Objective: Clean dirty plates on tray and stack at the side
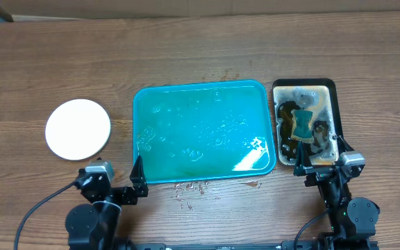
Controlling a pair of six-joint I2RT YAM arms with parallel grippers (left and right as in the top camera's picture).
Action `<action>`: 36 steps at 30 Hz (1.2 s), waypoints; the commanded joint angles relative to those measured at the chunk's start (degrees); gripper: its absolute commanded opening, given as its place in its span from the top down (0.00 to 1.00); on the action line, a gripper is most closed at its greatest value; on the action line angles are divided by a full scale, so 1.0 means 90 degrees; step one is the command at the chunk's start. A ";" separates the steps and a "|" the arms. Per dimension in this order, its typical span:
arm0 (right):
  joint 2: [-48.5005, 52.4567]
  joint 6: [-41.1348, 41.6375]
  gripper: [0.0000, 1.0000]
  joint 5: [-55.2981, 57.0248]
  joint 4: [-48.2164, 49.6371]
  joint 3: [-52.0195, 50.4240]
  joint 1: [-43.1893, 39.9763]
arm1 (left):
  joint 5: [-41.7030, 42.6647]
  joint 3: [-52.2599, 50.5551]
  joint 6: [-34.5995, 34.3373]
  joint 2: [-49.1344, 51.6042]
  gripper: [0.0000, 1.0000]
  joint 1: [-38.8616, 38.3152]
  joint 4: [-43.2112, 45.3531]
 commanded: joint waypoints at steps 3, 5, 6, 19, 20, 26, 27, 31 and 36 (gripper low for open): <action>-0.0058 0.0022 0.00 0.0041 0.0032 -0.0066 0.0046 | 0.0151 -0.0699 0.0427 -0.0189 0.00 -0.0056 0.1292; -0.0058 0.0022 0.00 0.0044 0.0032 -0.0066 0.0046 | 0.0148 -0.1003 0.0712 -0.0189 0.00 -0.0056 0.2023; -0.0058 0.0022 0.00 0.0044 0.0032 -0.0066 0.0046 | 0.0148 -0.1171 0.0838 -0.0189 0.00 -0.0056 0.2397; -0.0058 0.0022 0.00 0.0044 0.0032 -0.0066 0.0046 | 0.0095 -0.1960 0.1030 -0.0182 0.00 -0.0056 0.2941; -0.0058 0.0022 0.00 0.0044 0.0032 -0.0066 0.0046 | 0.0095 -0.1960 0.1030 -0.0185 0.00 -0.0056 0.2943; -0.0058 0.0022 0.00 0.0044 0.0032 -0.0066 0.0046 | 0.0095 -0.1960 0.1030 -0.0182 0.00 -0.0056 0.2941; -0.0058 0.0022 0.00 0.0044 0.0032 -0.0066 0.0046 | 0.0095 -0.1960 0.1030 -0.0182 0.00 -0.0056 0.2941; -0.0058 0.0022 0.00 0.0044 0.0032 -0.0066 0.0046 | 0.0095 -0.1960 0.1030 -0.0182 0.00 -0.0056 0.2941; -0.0058 0.0022 0.00 0.0044 0.0032 -0.0066 0.0046 | 0.0095 -0.1960 0.1030 -0.0182 0.00 -0.0056 0.2941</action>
